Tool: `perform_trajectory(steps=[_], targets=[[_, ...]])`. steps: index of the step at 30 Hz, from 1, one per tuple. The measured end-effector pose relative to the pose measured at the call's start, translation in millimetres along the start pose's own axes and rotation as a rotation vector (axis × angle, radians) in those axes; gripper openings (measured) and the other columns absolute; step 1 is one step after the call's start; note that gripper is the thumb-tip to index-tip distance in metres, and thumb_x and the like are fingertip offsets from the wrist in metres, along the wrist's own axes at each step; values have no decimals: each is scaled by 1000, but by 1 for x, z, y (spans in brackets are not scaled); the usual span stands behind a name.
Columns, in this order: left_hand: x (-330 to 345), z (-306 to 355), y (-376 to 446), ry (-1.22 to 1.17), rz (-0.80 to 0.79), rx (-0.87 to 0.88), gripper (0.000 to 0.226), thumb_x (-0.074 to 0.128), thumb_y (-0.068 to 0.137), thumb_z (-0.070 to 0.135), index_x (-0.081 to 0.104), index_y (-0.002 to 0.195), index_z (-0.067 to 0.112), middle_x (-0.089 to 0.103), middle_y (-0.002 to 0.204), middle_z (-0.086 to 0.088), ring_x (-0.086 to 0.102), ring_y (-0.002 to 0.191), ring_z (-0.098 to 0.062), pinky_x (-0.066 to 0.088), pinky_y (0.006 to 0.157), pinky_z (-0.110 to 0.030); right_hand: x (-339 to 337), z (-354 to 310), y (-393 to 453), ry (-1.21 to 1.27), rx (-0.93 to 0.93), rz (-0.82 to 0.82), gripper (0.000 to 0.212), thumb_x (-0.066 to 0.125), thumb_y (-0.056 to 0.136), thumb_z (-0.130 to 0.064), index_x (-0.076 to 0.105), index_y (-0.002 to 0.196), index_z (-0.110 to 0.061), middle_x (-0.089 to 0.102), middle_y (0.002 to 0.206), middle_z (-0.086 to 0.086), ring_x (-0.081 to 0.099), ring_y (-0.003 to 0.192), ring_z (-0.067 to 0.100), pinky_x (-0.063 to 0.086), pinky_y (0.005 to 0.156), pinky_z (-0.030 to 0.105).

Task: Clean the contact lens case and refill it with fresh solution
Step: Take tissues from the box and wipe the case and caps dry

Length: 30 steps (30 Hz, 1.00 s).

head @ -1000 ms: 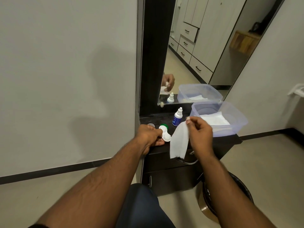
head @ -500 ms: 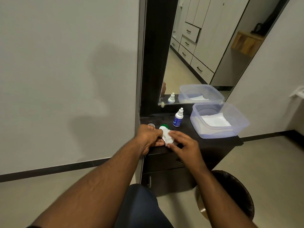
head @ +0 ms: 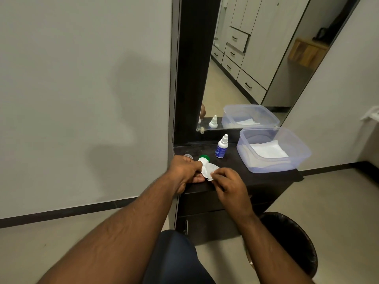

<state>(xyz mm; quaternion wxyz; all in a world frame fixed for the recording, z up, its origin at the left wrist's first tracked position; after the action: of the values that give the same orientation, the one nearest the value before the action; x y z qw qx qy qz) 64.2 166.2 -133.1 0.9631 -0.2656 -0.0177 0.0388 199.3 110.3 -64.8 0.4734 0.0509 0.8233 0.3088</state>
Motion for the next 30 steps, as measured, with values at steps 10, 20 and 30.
perform_trajectory(steps=[10, 20, 30], targets=[[-1, 2, -4, -18, -8, 14, 7, 68, 83, 1, 64, 88, -1, 70, 87, -21, 71, 58, -20, 59, 51, -28, -11, -8, 0, 240, 4, -48, 15, 73, 78, -6, 74, 93, -5, 65, 96, 4, 62, 90, 9, 47, 83, 16], [-7, 37, -23, 213, -27, 310, 8, 67, 83, 2, 68, 76, 6, 70, 79, -10, 69, 71, -18, 60, 66, -30, -52, 55, -41, 639, 457, 270, 21, 72, 78, 2, 72, 87, -17, 67, 94, 4, 64, 87, 6, 48, 76, 12], [22, 53, -71, 1414, -185, 1392, 34, 82, 70, 14, 70, 102, 14, 68, 93, -12, 68, 68, -22, 57, 50, -29, -33, 47, -40, 652, 431, 256, 33, 74, 77, -1, 69, 85, -33, 66, 94, -5, 65, 88, 7, 51, 77, 18]])
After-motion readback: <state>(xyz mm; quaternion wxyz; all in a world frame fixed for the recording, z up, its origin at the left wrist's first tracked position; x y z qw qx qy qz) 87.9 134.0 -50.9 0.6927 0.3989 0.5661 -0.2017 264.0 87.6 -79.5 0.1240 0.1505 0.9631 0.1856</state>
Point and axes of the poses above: each hand's wrist, its own y-axis towards the middle knuckle, its own x-axis out of the palm, z = x × y, the point moved 10 cm from there along y, towards the middle knuckle
